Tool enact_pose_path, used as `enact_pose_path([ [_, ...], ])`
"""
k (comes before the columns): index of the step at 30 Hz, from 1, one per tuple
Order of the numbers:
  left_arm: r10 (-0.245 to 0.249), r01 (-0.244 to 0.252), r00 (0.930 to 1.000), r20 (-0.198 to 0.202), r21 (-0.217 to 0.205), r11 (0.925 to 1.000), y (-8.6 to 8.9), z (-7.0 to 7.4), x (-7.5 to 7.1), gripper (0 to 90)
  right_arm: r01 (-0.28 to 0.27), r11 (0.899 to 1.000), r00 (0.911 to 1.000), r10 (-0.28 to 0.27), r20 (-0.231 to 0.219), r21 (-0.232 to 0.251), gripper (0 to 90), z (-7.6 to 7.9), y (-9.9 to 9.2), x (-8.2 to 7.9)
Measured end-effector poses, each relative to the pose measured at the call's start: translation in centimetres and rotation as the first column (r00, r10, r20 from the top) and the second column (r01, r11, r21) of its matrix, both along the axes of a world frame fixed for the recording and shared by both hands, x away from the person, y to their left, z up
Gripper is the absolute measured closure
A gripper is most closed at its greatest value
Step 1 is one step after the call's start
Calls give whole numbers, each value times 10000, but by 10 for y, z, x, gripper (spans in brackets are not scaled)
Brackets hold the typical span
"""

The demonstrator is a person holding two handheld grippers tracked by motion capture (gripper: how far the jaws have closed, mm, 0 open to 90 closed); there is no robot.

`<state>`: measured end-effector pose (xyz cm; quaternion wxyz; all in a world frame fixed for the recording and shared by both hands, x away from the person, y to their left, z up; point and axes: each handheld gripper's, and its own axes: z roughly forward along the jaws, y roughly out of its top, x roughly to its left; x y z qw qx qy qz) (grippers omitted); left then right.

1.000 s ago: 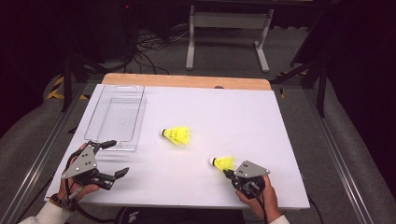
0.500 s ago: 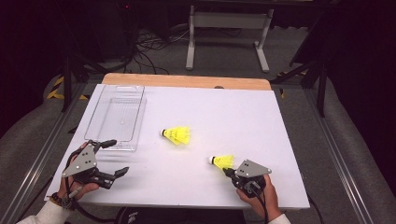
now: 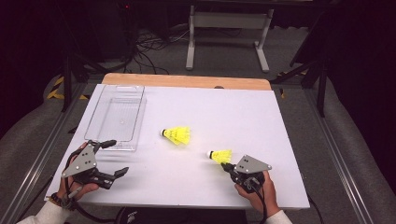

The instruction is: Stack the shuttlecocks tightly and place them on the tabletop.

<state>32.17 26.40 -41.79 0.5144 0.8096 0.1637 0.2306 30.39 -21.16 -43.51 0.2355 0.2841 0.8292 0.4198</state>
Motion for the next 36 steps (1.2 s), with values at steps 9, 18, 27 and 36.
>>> enact_pose_path([
  [9, -67, 67, 10000, -8, 52, 10000, 1, 0, 0, 62, -81, 9999, 9997, 79, 218, 99, 900, 6, 3, 5],
  [18, -68, 69, 10000, -31, 61, 10000, -1, 0, 1, 62, -129, 9999, 9996, 127, 245, 101, 900, 8, 7, 11],
  [27, -56, 56, 10000, 25, 51, 10000, 0, 0, 0, 62, -38, 9995, 9996, 28, 295, 329, 900, 11, 8, 19],
  [36, -85, 86, 10000, -21, 85, 9999, 0, -1, 2, 61, -143, 9992, 9989, 127, 443, 362, 900, 15, 15, 30],
])
